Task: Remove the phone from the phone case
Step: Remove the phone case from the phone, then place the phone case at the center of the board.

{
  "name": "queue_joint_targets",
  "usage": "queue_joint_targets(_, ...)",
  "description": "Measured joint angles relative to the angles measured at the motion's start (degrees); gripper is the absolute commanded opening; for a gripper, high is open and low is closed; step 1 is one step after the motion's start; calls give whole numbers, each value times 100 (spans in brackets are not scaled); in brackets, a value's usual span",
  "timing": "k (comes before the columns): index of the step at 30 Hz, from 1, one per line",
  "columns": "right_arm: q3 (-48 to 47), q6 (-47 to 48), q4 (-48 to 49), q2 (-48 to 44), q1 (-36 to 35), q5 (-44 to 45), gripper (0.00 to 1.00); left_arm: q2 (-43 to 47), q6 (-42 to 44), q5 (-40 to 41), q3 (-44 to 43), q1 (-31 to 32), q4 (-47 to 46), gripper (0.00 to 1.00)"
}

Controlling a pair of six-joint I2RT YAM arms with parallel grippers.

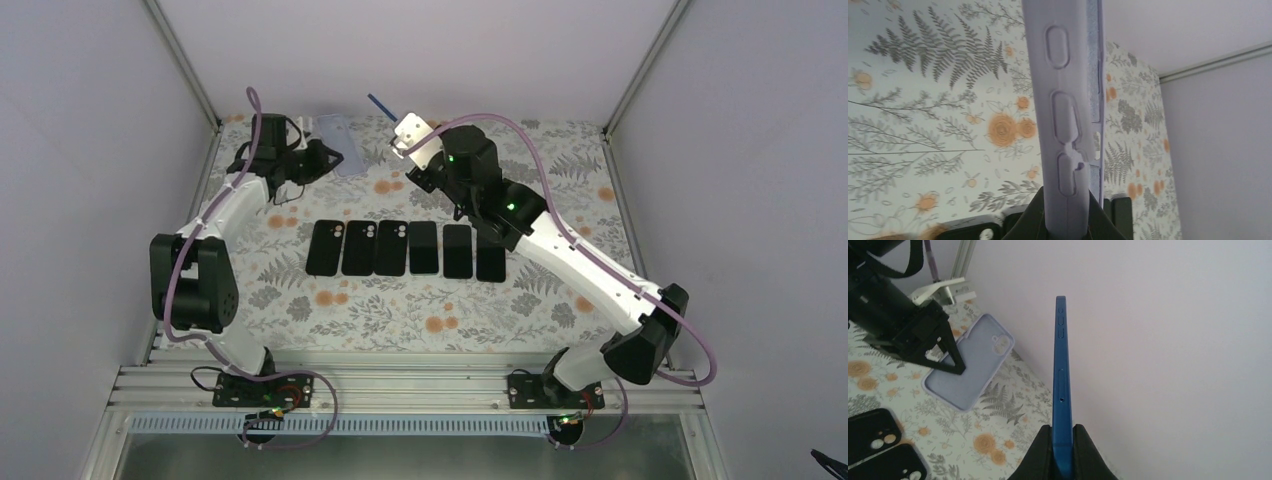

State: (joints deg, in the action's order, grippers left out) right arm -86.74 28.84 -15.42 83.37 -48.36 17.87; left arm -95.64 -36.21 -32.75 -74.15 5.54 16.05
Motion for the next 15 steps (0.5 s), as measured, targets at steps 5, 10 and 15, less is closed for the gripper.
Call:
queue_joint_targets(5,28,-114,-229,11,7,-103,4,2,619,-44,-66,-365,350,2)
queue_joint_targets(10,37,-302,-376,11,74,-378,4,105,1526,-306,-114,-962,730,2)
queue_joint_targets(15,76,-507,-450,9,166,-691,4,328,2691,-857,-114,-1609,1130,2)
